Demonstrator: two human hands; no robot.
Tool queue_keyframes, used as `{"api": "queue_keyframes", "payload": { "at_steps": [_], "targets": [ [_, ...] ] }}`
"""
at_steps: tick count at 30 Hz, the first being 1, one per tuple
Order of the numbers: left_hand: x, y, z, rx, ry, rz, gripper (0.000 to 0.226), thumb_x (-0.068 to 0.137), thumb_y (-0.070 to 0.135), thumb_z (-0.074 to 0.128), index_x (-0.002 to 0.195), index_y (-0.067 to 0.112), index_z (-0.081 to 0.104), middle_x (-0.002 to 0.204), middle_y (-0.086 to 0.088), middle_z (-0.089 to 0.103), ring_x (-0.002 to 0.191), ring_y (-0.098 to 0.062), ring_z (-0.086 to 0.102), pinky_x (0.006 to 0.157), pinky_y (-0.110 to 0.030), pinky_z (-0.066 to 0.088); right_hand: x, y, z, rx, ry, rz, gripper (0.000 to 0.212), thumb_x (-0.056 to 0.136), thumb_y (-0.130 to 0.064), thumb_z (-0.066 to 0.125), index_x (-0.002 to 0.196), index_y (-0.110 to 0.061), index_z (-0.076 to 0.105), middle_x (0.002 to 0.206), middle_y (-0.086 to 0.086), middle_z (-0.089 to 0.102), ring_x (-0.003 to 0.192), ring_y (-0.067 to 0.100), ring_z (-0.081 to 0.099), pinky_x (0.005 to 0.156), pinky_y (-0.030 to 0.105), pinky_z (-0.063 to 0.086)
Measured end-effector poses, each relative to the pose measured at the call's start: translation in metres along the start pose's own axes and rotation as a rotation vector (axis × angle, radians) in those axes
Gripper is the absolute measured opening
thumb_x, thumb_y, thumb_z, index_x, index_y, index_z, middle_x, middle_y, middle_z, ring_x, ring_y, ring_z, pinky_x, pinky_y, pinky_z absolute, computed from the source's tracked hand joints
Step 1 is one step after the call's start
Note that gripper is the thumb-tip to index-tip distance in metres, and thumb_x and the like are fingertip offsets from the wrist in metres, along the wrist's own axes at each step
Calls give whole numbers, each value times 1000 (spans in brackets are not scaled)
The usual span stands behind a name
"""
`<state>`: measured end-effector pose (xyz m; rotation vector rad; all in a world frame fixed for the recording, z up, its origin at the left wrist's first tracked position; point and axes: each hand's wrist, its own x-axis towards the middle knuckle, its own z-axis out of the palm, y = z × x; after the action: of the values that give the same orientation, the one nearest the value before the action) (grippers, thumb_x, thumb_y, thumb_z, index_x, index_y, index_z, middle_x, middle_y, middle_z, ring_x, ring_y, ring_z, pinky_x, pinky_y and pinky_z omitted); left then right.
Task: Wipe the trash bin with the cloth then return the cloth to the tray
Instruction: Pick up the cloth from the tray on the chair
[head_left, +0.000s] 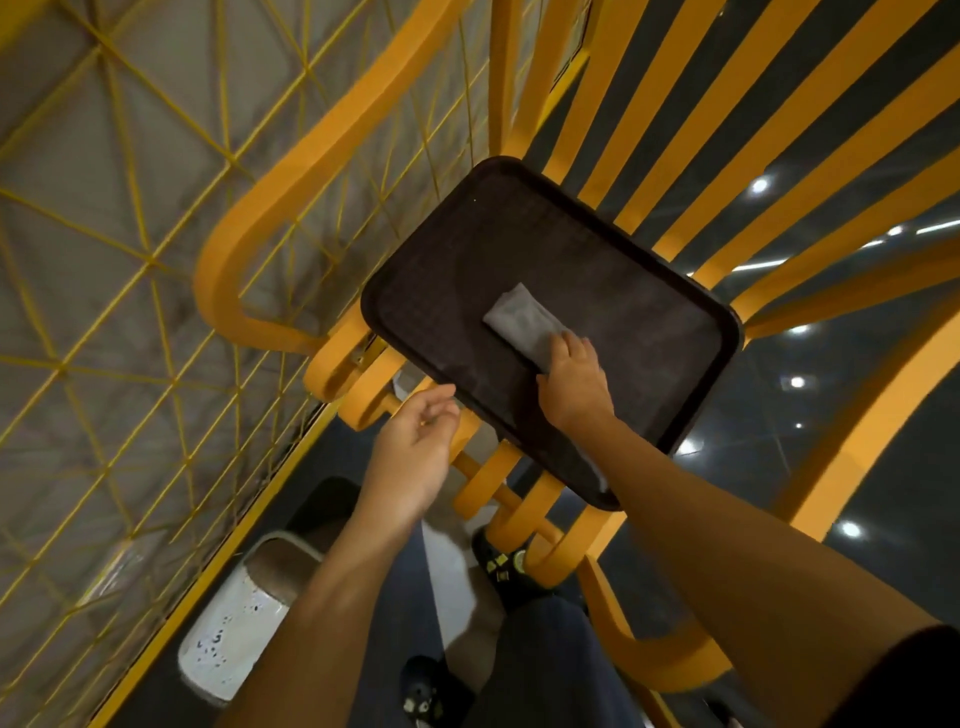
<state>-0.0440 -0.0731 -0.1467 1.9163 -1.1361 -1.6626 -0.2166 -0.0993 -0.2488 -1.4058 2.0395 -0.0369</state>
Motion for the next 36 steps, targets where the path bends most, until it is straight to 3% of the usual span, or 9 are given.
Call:
{"api": "queue_keyframes", "payload": {
  "at_steps": [9, 12, 17, 20, 24, 27, 29, 33, 36],
  "targets": [
    [6, -14, 5, -55, -18, -17, 18, 94, 24, 49, 106, 36, 56, 106, 17, 58, 96, 5, 53, 76, -12, 40, 3, 14, 7, -303, 95, -166, 28, 91, -4, 43, 118, -1, 48, 117, 19, 52, 104, 33, 51, 90, 38, 42],
    [3, -15, 4, -69, -4, -18, 17, 94, 25, 49, 103, 37, 56, 108, 15, 59, 97, 1, 54, 74, -12, 39, -2, 14, -3, -55, 28, -113, 21, 92, -8, 43, 109, -1, 53, 109, 19, 55, 96, 33, 55, 79, 37, 44],
    [-6, -17, -1, -88, 25, -12, 20, 94, 22, 49, 109, 33, 57, 105, 17, 58, 94, 6, 53, 74, -10, 38, -20, -4, -27, 520, -213, 18, 33, 93, -15, 42, 124, -16, 53, 95, 6, 60, 79, 16, 58, 67, 29, 50],
    [-10, -17, -10, -119, 71, -22, 25, 93, 19, 50, 116, 25, 57, 104, 16, 58, 92, 5, 53, 75, -8, 40, -39, -23, -41, 863, -458, 90, 33, 90, -10, 38, 96, -27, 66, 89, 0, 65, 79, 14, 62, 66, 26, 52],
    [-21, -23, -29, -319, 221, -134, 32, 90, 25, 55, 122, 21, 51, 119, 1, 57, 110, -15, 54, 89, -28, 41, -65, -52, -41, 1139, -721, 69, 32, 85, -5, 32, 86, -9, 63, 86, 11, 58, 75, 20, 54, 67, 30, 42],
    [-38, -34, -48, -573, 242, -157, 43, 87, 29, 57, 128, 22, 46, 114, 0, 62, 99, -10, 63, 75, -22, 49, -82, -77, -32, 1186, -873, 71, 30, 84, -5, 29, 101, -2, 53, 98, 17, 47, 78, 21, 49, 68, 29, 39],
    [-50, -44, -62, -777, 205, -150, 49, 84, 27, 58, 131, 22, 43, 115, -2, 62, 96, -9, 64, 72, -23, 52, -94, -94, -25, 1211, -973, 59, 30, 85, -11, 34, 101, 2, 57, 97, 17, 57, 79, 20, 58, 67, 28, 46],
    [-76, -75, -88, -1113, 167, -121, 48, 77, 21, 59, 124, 11, 52, 106, -7, 67, 94, -16, 67, 74, -27, 56, -123, -124, -4, 1104, -1140, -69, 40, 89, -40, 42, 106, -12, 65, 95, 2, 70, 90, 15, 67, 73, 22, 54],
    [-100, -107, -104, -1224, 218, -85, 44, 74, 20, 62, 116, 6, 56, 100, -10, 70, 91, -19, 68, 71, -28, 58, -142, -139, 22, 981, -1120, -151, 38, 85, -27, 55, 113, -2, 57, 95, 8, 66, 85, 17, 65, 72, 23, 54]
  ]
}}
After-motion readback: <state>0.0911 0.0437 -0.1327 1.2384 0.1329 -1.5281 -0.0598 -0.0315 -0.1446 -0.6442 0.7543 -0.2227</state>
